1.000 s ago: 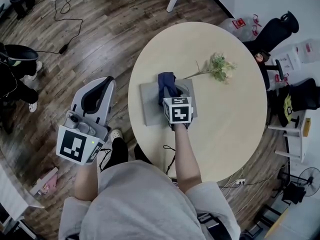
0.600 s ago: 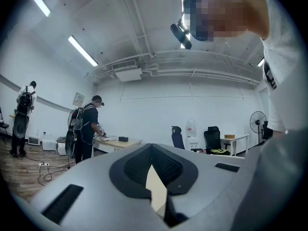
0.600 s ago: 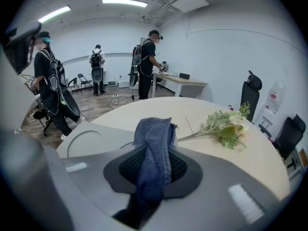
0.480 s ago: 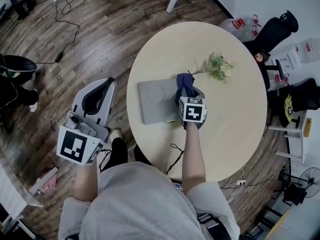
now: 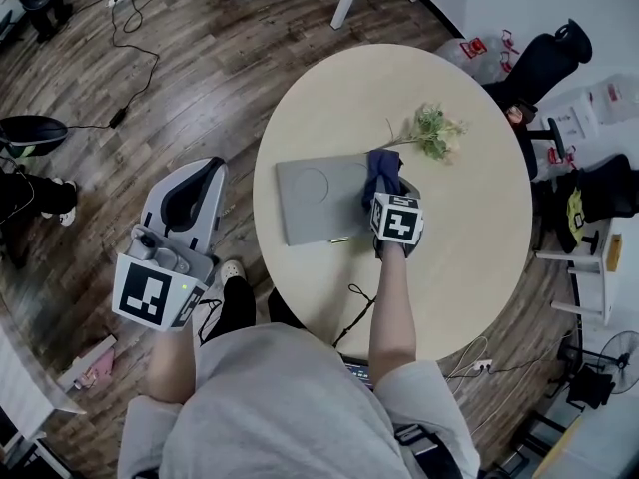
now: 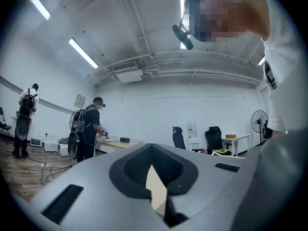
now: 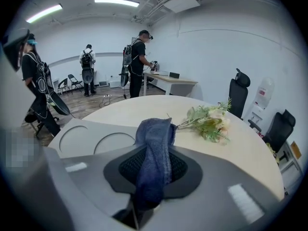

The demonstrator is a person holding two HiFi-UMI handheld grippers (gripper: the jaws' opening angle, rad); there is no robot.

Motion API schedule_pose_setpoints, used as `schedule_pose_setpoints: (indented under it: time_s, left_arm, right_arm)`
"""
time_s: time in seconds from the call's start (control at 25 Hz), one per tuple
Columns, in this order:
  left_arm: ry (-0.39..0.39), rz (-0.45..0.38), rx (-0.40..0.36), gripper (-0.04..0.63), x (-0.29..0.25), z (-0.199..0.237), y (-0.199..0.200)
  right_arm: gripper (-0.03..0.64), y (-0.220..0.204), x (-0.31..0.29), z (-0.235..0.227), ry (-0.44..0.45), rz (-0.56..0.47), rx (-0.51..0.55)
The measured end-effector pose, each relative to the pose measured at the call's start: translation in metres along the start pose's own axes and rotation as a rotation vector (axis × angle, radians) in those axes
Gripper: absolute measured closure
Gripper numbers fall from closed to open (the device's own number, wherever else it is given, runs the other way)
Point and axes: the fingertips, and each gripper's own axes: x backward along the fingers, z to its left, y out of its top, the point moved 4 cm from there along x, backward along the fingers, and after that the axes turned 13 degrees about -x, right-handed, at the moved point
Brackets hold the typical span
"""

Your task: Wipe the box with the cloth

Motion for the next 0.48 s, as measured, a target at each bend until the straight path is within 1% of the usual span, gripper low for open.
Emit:
schedule_pose_setpoints:
  time_s: [0.08, 0.16, 0.32, 0.48]
  left_arm:
    - [-0.006, -0.006, 0.000, 0.588, 0.000, -0.001, 0.001]
    - [-0.011, -0.015, 0.001, 0.588, 0.000, -0.002, 0.003]
    - [-0.018, -0.031, 0.004, 0.588, 0.000, -0.005, 0.007]
    - [-0.029, -0.042, 0.005, 0.588, -0.001, -0.010, 0.010]
  right_arm:
    - [0.537, 0.001, 0.007, 0.006, 0.009, -0.003, 0.011]
    - [0.537, 0.002, 0.017, 0.019, 0.039, -0.014, 0.015]
    - [0.537, 0.004, 0.037, 0.061, 0.146, -0.042, 0.033]
    - [0.537, -0.005, 0.052, 0.107, 0.266, -0.040, 0.020]
